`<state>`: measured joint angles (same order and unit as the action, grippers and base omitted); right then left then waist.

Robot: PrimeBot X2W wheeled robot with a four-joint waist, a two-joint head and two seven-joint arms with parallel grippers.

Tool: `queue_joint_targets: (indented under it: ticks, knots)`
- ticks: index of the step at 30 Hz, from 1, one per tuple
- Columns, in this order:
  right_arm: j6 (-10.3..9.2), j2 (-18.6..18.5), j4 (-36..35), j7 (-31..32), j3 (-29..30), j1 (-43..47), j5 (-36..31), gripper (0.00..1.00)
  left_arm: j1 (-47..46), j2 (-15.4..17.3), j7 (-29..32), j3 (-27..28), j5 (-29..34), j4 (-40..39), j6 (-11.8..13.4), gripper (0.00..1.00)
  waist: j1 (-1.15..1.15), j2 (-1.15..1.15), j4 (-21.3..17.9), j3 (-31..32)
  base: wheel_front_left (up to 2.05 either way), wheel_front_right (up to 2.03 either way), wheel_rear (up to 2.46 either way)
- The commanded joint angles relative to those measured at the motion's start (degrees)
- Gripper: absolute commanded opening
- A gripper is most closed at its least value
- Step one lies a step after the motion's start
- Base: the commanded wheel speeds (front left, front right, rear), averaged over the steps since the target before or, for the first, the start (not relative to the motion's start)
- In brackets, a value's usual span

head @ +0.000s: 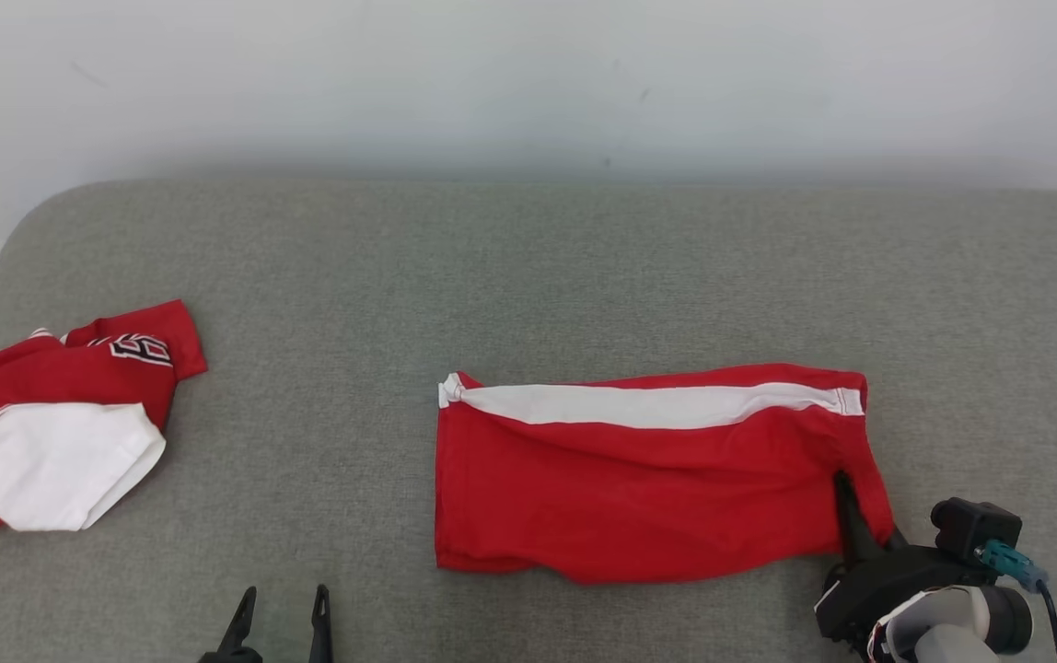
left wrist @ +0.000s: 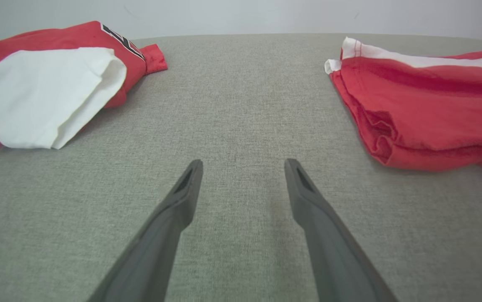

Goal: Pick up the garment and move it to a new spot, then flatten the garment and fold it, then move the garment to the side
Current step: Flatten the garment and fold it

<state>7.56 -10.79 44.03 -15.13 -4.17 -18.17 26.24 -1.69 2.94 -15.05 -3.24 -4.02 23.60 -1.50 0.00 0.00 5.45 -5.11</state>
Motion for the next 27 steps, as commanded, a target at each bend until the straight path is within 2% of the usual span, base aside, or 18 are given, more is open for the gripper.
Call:
queue_joint_targets:
  ticks: [1,9,13,18,23,27]
  knots:
    - [-0.15,-0.04,-0.43,0.0,-0.55,-0.23,0.73,0.0,0.6,-0.09,-0.19,0.18,-0.22,0.2,-0.02,1.0,0.0,0.0,-0.78,0.6,0.0,0.0,0.0]
    - [-0.15,0.05,-4.57,0.65,-11.04,-2.11,7.15,0.0,0.92,-0.09,-0.19,-0.95,-0.77,0.77,-0.1,1.0,0.0,0.0,-1.73,1.37,0.0,0.0,0.0]
    - [-0.15,-0.97,-9.13,1.9,-18.8,-3.26,11.59,0.0,0.66,-0.09,-0.19,-1.31,-1.08,0.81,-0.02,1.0,0.0,0.0,-1.07,1.31,0.0,0.0,0.0]
    - [-0.15,-1.44,-12.67,2.76,-25.47,-5.6,14.58,0.0,0.98,-0.08,-0.19,-1.65,-1.62,0.74,0.3,1.0,0.0,0.0,0.7,1.25,0.0,0.0,0.0]
    - [-0.15,0.08,-11.52,3.65,-31.79,-8.79,15.56,0.0,0.79,-0.09,-0.19,-2.31,-2.22,0.78,0.54,1.0,0.0,0.0,4.06,1.05,0.0,0.0,0.0]
    - [-0.15,0.96,-9.25,3.2,-33.44,-10.34,15.27,0.0,0.83,-0.09,-0.19,-2.4,-2.13,0.87,0.52,1.0,0.0,0.0,5.89,0.98,0.0,0.0,0.0]
